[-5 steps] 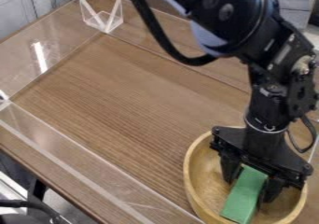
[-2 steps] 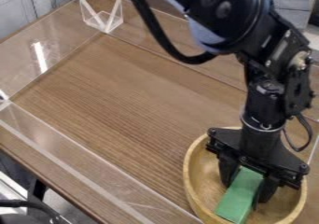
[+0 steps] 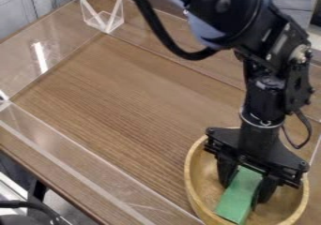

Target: Remove the green block from inside the brown bowl and put it on the table

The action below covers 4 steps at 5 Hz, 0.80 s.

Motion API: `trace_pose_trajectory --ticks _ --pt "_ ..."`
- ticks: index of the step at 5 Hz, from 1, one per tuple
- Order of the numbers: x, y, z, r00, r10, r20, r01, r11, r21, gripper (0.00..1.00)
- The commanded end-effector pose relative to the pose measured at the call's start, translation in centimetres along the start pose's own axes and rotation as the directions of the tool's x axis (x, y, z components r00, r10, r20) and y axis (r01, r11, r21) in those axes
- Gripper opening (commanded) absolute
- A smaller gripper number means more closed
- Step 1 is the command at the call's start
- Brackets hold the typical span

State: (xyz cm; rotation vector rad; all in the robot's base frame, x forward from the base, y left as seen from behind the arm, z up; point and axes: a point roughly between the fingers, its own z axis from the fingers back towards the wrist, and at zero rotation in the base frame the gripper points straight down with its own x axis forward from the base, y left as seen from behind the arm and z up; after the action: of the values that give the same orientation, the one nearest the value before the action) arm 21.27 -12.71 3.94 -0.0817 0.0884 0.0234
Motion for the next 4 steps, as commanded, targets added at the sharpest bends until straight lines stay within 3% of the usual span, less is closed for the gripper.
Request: trace_pose_trajectory --ticks 1,4 --pt "0.6 -0.8 2.2 0.999 0.000 0.049 0.002 0.999 -0.043 0.00" --pt "-0.3 -0.2 3.9 1.000 0.014 0.000 -0.014 0.999 -0.046 0.00"
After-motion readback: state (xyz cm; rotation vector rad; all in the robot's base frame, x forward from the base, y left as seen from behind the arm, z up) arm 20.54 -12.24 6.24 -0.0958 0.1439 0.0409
